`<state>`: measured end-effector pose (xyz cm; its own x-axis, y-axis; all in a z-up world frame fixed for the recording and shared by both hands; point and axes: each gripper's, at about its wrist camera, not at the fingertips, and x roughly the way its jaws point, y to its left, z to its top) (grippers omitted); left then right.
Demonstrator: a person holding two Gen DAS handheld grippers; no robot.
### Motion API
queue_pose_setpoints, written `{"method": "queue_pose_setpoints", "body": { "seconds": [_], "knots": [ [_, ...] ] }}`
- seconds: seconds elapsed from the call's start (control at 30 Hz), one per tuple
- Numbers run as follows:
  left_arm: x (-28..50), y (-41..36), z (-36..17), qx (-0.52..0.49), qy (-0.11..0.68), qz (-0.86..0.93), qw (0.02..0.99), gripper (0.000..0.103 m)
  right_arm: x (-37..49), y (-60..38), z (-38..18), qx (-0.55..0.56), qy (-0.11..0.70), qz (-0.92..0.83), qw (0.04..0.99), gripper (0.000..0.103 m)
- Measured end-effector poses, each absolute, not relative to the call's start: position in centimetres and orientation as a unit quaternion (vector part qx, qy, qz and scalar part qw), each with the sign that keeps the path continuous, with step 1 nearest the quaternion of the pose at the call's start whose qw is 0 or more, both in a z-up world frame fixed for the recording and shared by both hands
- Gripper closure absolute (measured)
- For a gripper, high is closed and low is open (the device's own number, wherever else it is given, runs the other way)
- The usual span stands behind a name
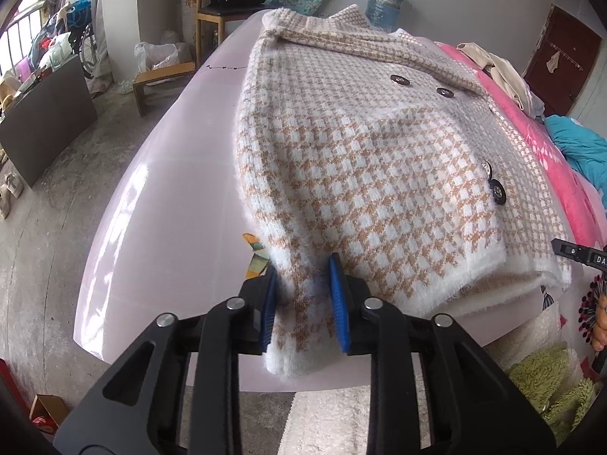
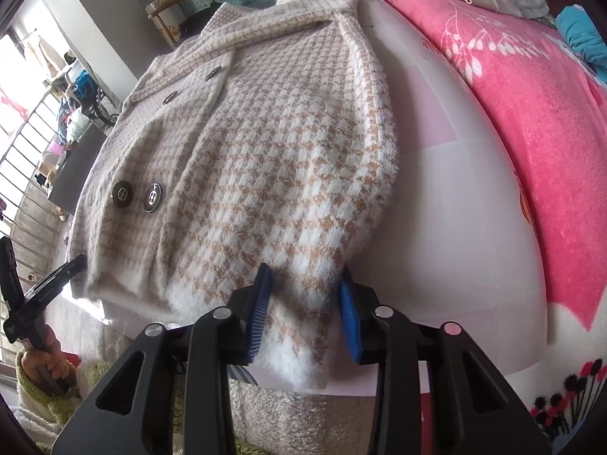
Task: Fold large clothes
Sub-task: 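Lift the hem with both grippers, fold it toward the collar, release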
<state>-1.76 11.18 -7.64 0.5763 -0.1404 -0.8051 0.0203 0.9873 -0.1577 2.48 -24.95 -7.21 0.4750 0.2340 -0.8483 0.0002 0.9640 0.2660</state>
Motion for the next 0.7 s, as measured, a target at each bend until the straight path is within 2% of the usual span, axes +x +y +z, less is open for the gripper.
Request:
{"method": "queue_pose_setpoints", "body": {
  "seconds": [0.03, 0.07, 0.13, 0.4, 0.7],
  "knots": [
    [-1.9, 11.1, -7.3, -0.062, 0.455, -0.045, 0.887, 0.088, 2.5, -24.9, -6.9, 0.117, 0.504, 0.071, 0.853, 0.09],
    [-2.0, 11.0, -6.9, -0.058, 0.451, -0.045, 0.89, 0.092, 2.4, -24.9, -6.4, 0.118, 0.496, 0.072, 0.857, 0.091],
    [-2.6, 10.8, -5.5, -0.045, 0.433, -0.044, 0.899, 0.094, 2.0, -25.1, -4.7, 0.12, 0.472, 0.078, 0.87, 0.095],
    [-5.4, 10.2, 1.6, -0.014, 0.343, -0.068, 0.937, 0.097, 0.0, -26.6, 2.6, 0.094, 0.388, 0.083, 0.913, 0.096],
    [-9.3, 8.6, 3.6, 0.015, 0.334, -0.099, 0.937, 0.097, -5.0, -28.5, 3.3, 0.116, 0.385, 0.092, 0.911, 0.096]
  ]
}}
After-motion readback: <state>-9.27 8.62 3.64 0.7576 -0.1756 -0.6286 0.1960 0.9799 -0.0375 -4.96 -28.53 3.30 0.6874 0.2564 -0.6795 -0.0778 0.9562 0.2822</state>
